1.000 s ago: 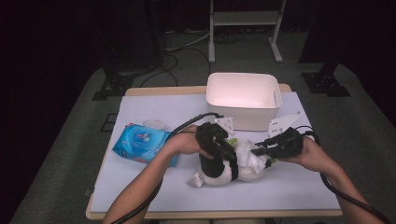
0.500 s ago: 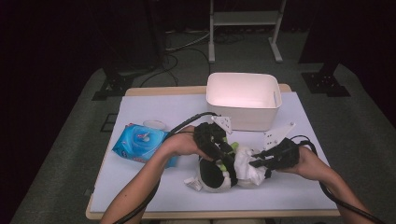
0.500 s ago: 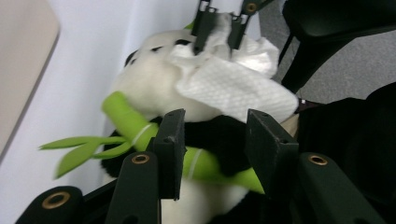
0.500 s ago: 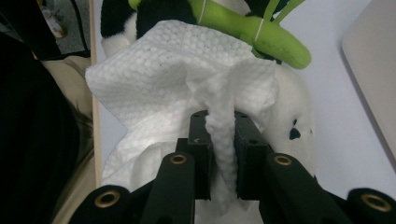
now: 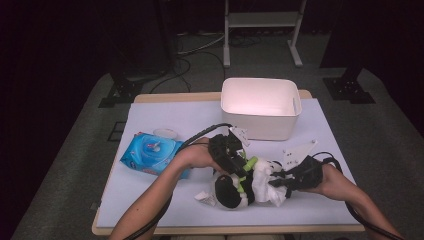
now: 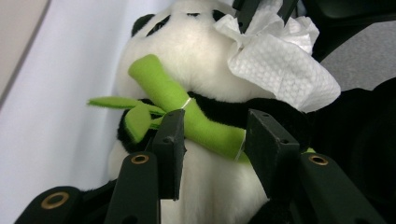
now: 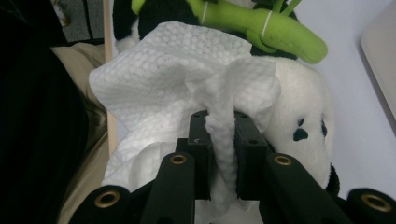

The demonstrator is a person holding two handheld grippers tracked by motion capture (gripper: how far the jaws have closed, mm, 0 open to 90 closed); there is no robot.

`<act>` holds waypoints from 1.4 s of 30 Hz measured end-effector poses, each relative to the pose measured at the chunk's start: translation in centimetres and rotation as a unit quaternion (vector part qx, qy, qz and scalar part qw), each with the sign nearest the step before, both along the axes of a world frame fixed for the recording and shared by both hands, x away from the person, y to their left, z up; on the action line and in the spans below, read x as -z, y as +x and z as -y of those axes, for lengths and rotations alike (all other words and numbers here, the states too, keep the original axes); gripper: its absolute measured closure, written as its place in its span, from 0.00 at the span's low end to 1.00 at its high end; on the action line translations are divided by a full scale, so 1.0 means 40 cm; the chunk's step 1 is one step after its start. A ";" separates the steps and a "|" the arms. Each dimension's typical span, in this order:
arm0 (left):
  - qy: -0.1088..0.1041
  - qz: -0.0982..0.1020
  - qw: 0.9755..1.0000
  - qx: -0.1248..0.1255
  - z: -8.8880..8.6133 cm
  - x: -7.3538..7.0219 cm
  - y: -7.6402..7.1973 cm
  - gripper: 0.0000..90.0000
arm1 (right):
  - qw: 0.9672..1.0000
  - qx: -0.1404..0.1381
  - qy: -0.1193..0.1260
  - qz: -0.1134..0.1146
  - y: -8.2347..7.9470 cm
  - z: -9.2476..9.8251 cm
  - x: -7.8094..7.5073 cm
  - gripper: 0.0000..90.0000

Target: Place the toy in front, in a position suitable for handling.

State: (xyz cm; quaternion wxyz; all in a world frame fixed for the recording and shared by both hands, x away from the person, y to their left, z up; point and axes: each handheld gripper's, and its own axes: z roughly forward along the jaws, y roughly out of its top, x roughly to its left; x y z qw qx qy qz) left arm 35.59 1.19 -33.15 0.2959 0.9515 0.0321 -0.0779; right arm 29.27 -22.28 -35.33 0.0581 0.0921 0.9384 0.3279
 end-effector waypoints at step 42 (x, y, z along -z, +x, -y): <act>0.006 0.073 0.997 0.016 0.106 -0.004 0.009 0.80 | 0.999 0.024 0.035 0.013 0.003 0.040 -0.002 0.87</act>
